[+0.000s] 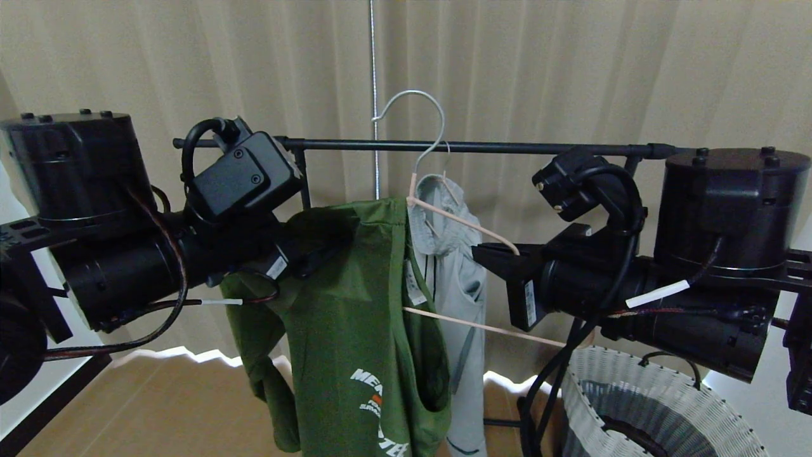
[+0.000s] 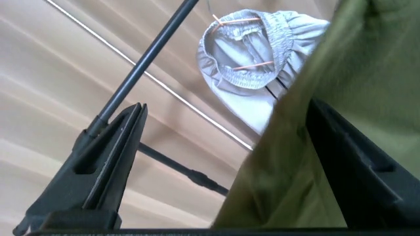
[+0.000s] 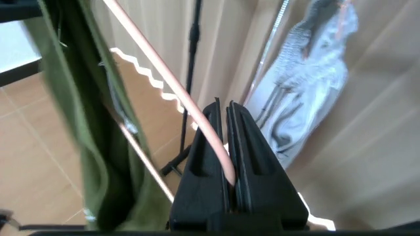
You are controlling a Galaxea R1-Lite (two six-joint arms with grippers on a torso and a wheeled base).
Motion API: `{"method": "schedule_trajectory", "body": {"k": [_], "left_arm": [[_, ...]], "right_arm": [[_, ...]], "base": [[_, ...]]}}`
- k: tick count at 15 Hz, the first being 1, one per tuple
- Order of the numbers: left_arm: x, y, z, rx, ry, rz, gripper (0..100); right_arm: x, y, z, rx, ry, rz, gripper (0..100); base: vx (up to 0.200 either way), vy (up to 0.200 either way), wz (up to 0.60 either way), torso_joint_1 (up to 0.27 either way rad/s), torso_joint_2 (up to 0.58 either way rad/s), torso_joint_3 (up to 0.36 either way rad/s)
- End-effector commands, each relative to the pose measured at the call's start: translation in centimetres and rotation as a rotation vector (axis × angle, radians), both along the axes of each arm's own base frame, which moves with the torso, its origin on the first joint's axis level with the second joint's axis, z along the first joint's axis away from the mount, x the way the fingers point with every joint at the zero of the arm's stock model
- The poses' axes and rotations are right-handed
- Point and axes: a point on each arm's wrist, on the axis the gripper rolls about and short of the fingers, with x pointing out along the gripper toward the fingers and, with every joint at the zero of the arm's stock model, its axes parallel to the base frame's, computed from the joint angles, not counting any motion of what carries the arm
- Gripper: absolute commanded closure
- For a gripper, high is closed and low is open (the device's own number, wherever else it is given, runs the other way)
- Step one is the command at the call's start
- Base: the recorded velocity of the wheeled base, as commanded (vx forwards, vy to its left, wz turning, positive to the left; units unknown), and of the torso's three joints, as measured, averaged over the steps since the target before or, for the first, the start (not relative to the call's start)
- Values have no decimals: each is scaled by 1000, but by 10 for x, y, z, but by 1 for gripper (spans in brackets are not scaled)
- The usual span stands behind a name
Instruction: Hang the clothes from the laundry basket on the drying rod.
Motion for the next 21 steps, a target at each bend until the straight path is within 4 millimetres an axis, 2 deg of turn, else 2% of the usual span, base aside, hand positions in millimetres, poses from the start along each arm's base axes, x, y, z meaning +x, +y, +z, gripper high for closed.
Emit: {"method": "schedule_trajectory", "body": {"k": [1,6,7,17,18,21], "left_arm": [[0,-1,-1,2,3,-5,0],[-5,-3,-4,7,9,-17,0],[-6,-2,-4,7,9,-20,100],[-9,0,-5,8,7,-16,100],[-10,0,-5,2,-6,-14,100],[-10,3,-7,-3,-15,24,100]], "right_arm": [[0,2,-2,-3,4,6,100],[0,2,-2,-4,7,6,100],[0,2,-3,-5,8,6,100],[-1,1,-6,-17,13,6,100],[-2,0,-8,-23,20,6,0],[-3,-1,-11,-27,24,-1,0]], "base": [[0,0,0,0,0,0],[0,0,0,0,0,0],[0,0,0,0,0,0],[0,0,0,0,0,0],[0,0,0,0,0,0],[0,0,0,0,0,0]]}}
